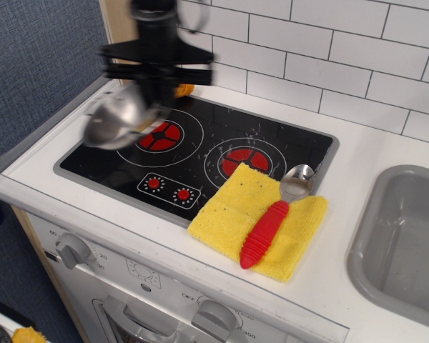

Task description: Move the wok to the front left.

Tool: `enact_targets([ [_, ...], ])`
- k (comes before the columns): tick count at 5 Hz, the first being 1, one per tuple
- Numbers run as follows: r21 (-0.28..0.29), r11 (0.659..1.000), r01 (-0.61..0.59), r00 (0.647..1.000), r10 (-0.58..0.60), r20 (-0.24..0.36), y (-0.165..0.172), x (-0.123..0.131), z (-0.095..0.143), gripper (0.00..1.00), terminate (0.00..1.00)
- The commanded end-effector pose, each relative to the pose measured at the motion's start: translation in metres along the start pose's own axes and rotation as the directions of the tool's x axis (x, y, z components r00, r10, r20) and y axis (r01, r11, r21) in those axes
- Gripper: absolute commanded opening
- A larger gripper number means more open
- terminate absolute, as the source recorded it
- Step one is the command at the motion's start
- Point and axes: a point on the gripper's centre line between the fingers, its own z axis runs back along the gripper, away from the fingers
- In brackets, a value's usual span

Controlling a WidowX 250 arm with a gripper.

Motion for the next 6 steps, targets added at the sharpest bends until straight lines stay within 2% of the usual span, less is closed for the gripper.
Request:
enact_targets([
  [1, 0.032, 0.999, -0.003, 1.000, 0.003, -0.008, 0.028, 0.015, -0.016, 0.00, 0.00],
  [3, 0.083, 0.996, -0.011, 0.997, 0.017, -0.077, 0.043, 0.011, -0.036, 0.00, 0.00],
  [4, 0.084, 0.996, -0.030, 0.993, 0.039, -0.109, 0.049, 0.010, -0.046, 0.00, 0.00],
  [6, 0.057, 0.998, 0.016, 0.994, -0.010, -0.108, 0.035, 0.006, -0.045, 0.00, 0.00],
])
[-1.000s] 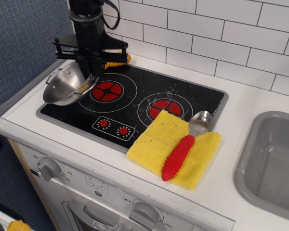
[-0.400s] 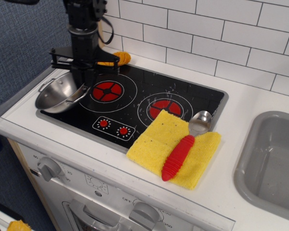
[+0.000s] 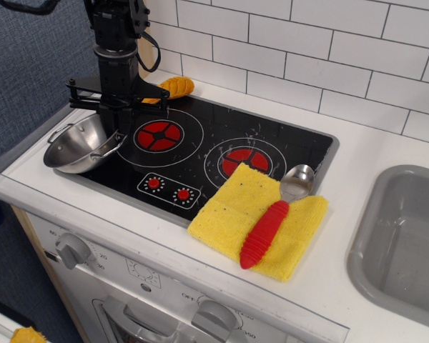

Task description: Move the wok to the front left.

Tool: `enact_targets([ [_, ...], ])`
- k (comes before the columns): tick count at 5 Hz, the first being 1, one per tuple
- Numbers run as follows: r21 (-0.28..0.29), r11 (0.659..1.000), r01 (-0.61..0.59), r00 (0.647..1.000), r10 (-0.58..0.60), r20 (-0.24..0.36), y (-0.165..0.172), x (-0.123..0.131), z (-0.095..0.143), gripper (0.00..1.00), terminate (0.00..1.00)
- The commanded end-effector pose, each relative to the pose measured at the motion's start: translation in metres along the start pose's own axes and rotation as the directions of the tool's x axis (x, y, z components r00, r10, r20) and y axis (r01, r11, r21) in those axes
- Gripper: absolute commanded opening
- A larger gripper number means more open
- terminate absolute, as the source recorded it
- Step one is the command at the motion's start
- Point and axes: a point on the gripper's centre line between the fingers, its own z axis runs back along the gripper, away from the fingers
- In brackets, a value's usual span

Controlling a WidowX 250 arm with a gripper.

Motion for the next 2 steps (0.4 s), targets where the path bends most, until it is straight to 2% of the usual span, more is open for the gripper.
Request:
enact_targets([
  [1, -0.020, 0.998, 0.064, 0.996, -0.062, 0.061, -0.0103, 0.0004, 0.0165, 1.00, 0.00],
  [2, -0.018, 0.996, 0.085, 0.994, -0.083, 0.073, -0.0161, -0.0005, 0.0218, 1.00, 0.00],
])
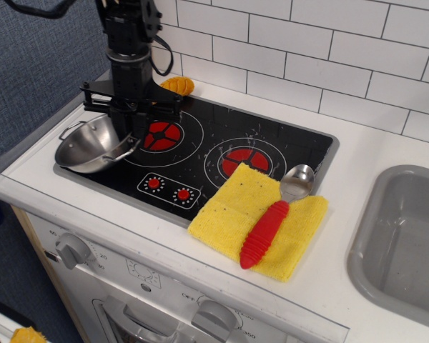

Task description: Move the wok to the front left.

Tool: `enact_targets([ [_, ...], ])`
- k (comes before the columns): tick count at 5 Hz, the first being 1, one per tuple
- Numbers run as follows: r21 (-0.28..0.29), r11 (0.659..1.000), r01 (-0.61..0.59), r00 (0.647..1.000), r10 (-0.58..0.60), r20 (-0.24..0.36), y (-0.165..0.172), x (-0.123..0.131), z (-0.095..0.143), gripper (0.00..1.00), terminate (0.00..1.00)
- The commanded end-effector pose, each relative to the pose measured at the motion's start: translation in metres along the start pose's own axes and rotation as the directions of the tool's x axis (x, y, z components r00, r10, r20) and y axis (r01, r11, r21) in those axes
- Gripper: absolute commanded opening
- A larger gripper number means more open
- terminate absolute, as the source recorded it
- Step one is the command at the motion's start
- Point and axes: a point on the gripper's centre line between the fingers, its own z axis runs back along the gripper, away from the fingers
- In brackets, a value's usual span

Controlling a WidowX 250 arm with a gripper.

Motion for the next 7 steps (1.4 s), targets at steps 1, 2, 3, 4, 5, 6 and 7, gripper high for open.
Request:
enact_targets([
  [1, -0.009, 0.999, 0.037, 0.996, -0.036, 0.079, -0.004, 0.001, 0.028, 1.00, 0.00],
  [2, -0.022, 0.998, 0.064, 0.994, -0.061, 0.087, -0.008, 0.000, 0.032, 1.00, 0.00],
  [3, -0.041, 0.993, 0.114, 0.988, -0.109, 0.108, -0.013, 0.000, 0.039, 1.00, 0.00],
  [4, -0.075, 0.980, 0.184, 0.978, -0.174, 0.115, -0.018, 0.000, 0.039, 1.00, 0.00],
  [5, -0.050, 0.960, 0.277, 0.952, -0.267, 0.151, -0.025, 0.001, 0.041, 1.00, 0.00],
  [6, -0.050, 0.960, 0.277, 0.952, -0.267, 0.151, -0.025, 0.001, 0.041, 1.00, 0.00],
  [7, -0.050, 0.960, 0.277, 0.952, -0.267, 0.151, -0.025, 0.001, 0.041, 1.00, 1.00],
])
